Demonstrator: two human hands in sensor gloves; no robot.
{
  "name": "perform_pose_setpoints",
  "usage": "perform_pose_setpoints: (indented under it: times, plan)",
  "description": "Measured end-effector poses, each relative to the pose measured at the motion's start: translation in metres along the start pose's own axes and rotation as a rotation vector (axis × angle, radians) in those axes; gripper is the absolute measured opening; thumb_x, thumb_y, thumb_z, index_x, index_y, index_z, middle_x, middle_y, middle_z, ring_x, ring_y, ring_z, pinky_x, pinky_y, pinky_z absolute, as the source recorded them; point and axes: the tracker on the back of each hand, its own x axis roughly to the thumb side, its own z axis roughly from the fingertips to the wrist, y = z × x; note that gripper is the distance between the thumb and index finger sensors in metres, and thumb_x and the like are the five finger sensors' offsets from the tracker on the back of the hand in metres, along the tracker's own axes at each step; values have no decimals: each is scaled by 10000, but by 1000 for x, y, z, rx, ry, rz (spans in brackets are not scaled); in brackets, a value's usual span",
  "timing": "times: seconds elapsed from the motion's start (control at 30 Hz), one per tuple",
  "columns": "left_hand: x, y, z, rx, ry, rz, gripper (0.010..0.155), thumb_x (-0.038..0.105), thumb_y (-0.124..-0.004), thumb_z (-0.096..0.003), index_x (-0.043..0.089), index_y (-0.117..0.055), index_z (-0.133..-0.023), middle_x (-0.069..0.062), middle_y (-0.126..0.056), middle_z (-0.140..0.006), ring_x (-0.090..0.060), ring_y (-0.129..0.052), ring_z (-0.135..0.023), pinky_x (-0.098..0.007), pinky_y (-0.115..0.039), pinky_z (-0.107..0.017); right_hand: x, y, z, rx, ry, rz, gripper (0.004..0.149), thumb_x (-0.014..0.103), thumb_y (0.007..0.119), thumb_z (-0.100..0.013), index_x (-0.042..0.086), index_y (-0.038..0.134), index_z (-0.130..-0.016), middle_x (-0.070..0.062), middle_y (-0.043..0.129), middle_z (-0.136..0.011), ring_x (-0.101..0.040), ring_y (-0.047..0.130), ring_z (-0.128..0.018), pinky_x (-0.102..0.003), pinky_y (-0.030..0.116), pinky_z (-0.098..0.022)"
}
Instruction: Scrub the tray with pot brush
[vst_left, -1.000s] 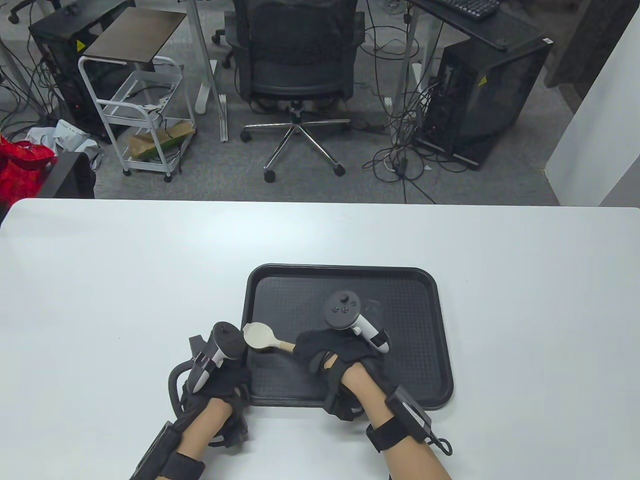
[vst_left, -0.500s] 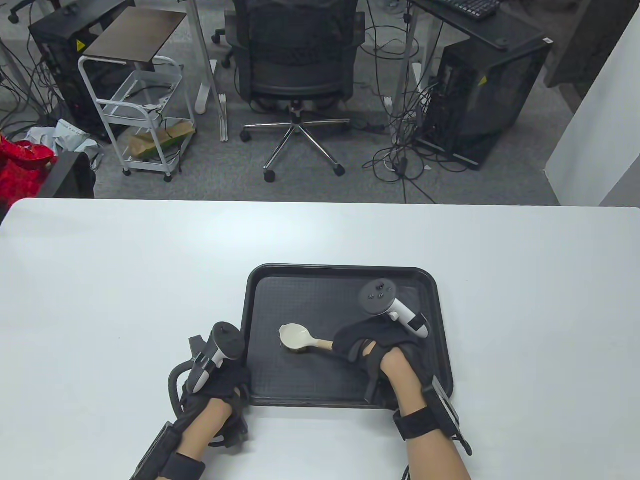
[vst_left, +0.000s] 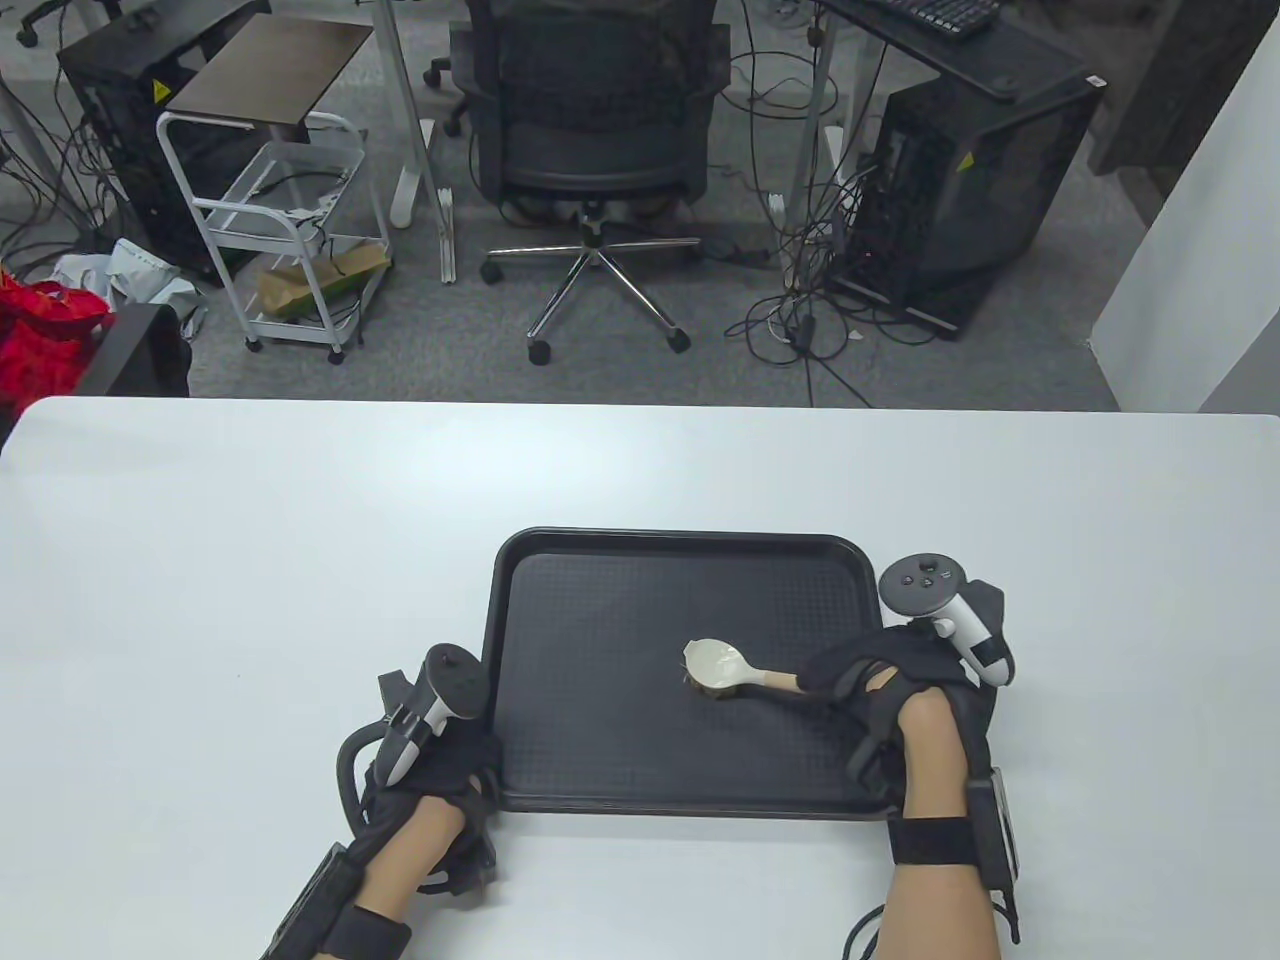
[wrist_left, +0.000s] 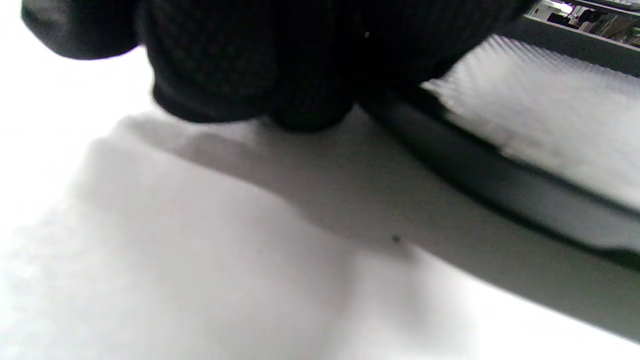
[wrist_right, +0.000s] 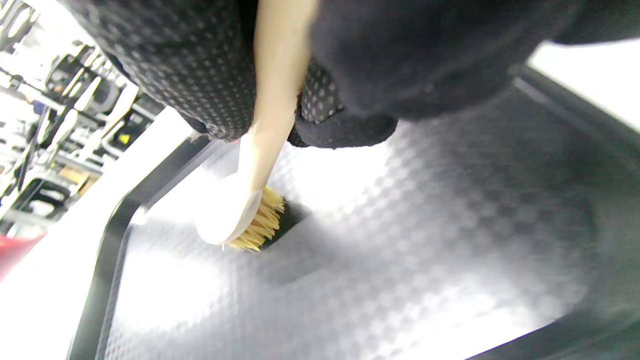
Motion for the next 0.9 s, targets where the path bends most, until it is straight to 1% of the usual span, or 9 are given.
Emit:
perform_pose_setpoints:
  times: [0.1, 0.33, 0.47, 0.6, 0.7, 0.8, 0.9]
  plan:
    - [0, 0, 0, 1, 0, 2, 600, 459, -824, -416, 76, -697, -860, -10, -924, -642, -188, -1012, -386, -477, -838, -408, -15, -8, 2, -13, 21, -38, 481, 351, 950, -418, 96, 926, -825, -161, 1006, -461, -285, 952, -76, -486, 811, -151]
    - [0, 0, 0, 1, 2, 0, 601, 460, -824, -416, 76, -697, -860, -10, -924, -642, -188, -1012, -387, -477, -838, -408, -64, -27, 5, -22, 47, -200, 481, 313, 979, -393, 75, 942, -810, -180, 1007, -453, -305, 947, -70, -505, 805, -150]
    - [0, 0, 0, 1, 3, -1, 600, 459, -825, -416, 77, -696, -861, -10, -923, -644, -188, -1012, -387, -476, -839, -408, -86, -42, 16, -84, 90, -239, 480, 304, 990, -385, 71, 950, -802, -187, 1008, -449, -311, 947, -70, -509, 803, -150]
    - [1, 0, 0, 0, 4, -4, 600, 460, -823, -417, 77, -695, -861, -9, -924, -643, -187, -1012, -387, -476, -839, -408, -98, -49, 22, -118, 116, -266, 478, 297, 1001, -377, 69, 959, -795, -188, 1012, -447, -319, 947, -73, -512, 801, -154]
    - [1, 0, 0, -1, 4, -2, 602, 459, -825, -416, 76, -695, -862, -10, -923, -644, -188, -1012, -388, -477, -838, -408, -101, -52, 25, -138, 133, -273, 475, 295, 1001, -380, 73, 958, -797, -186, 1011, -456, -326, 946, -85, -514, 798, -164]
    - [1, 0, 1, -2, 6, -7, 602, 460, -824, -416, 76, -695, -862, -9, -924, -643, -188, -1012, -387, -477, -839, -407, -92, -53, 30, -150, 125, -246, 474, 294, 1001, -381, 66, 958, -795, -187, 1011, -453, -326, 946, -82, -514, 799, -163]
    - [1, 0, 0, -2, 6, -6, 601, 460, -824, -416, 77, -696, -861, -10, -924, -643, -188, -1012, -387, -478, -838, -408, -62, -50, 35, -148, 24, -216, 476, 304, 986, -397, 62, 942, -804, -177, 1010, -453, -307, 948, -78, -501, 805, -158]
